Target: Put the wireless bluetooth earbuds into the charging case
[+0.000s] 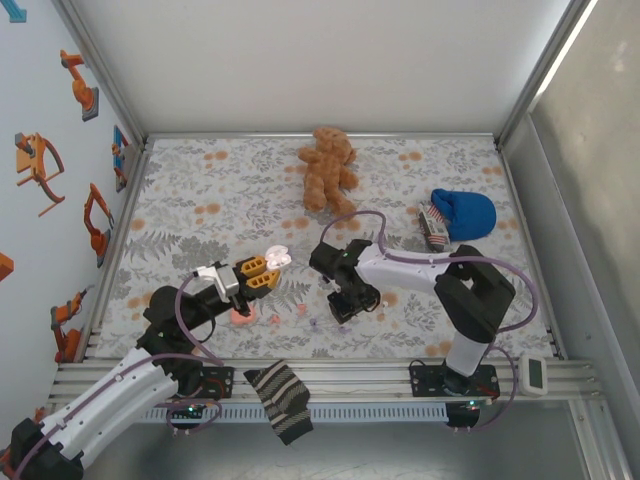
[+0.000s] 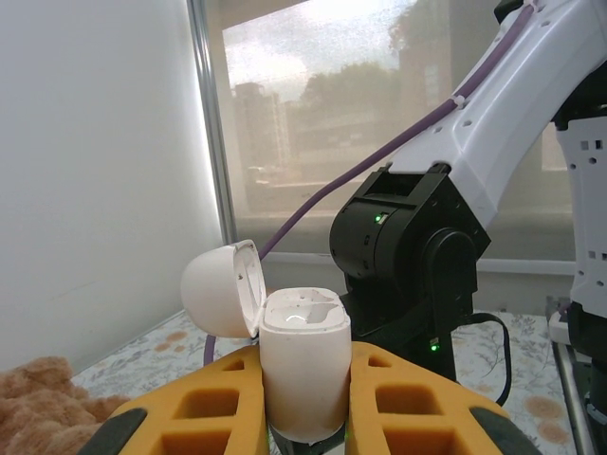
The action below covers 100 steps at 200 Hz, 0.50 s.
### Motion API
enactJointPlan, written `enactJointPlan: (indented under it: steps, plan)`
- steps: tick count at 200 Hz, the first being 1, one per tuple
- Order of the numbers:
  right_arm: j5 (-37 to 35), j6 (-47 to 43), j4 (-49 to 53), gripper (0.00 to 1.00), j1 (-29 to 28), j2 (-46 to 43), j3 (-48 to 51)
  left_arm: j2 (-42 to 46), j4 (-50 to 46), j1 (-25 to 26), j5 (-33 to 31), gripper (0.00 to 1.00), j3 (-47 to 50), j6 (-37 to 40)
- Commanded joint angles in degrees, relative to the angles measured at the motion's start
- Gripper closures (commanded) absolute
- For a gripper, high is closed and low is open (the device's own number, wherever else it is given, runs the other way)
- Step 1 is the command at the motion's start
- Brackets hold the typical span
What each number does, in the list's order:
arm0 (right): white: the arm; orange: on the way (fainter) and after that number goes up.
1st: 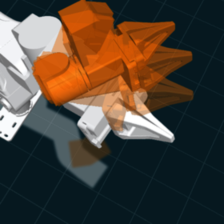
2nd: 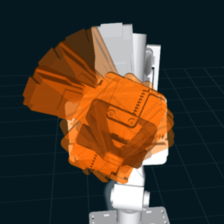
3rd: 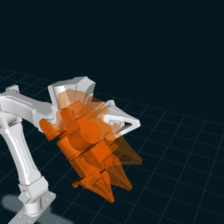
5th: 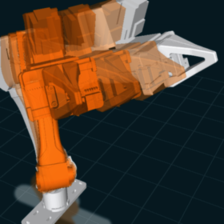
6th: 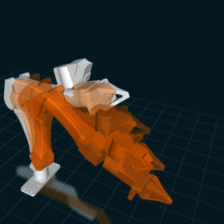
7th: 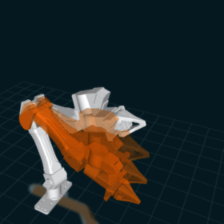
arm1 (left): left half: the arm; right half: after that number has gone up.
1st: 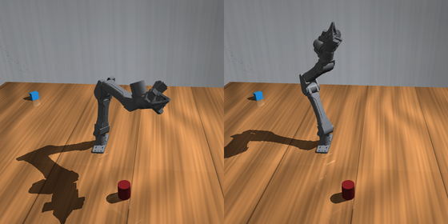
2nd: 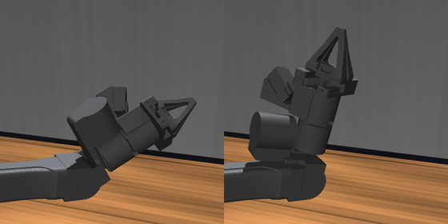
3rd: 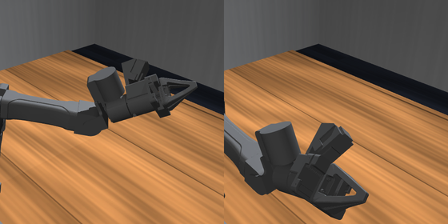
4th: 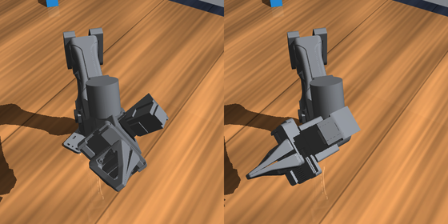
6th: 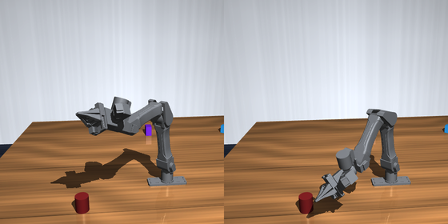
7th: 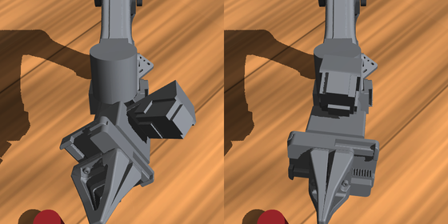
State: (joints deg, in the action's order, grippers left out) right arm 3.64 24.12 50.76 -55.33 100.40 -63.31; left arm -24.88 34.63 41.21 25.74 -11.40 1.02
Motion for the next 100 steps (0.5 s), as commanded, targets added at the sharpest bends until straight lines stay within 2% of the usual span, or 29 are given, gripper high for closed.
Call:
enactJointPlan:
  steps: [1,100]
  plan:
    - [-1.53,-0.58,2.36,0.52,-0.17,0.99,-1.60,1.06,0.12,0.19,0.63,0.92,-0.19,-0.15]
    - [-0.77,-1.22,2.15,0.56,-0.20,3.74,-1.82,2.34,-1.08,0.26,0.19,0.92,-0.20,0.00]
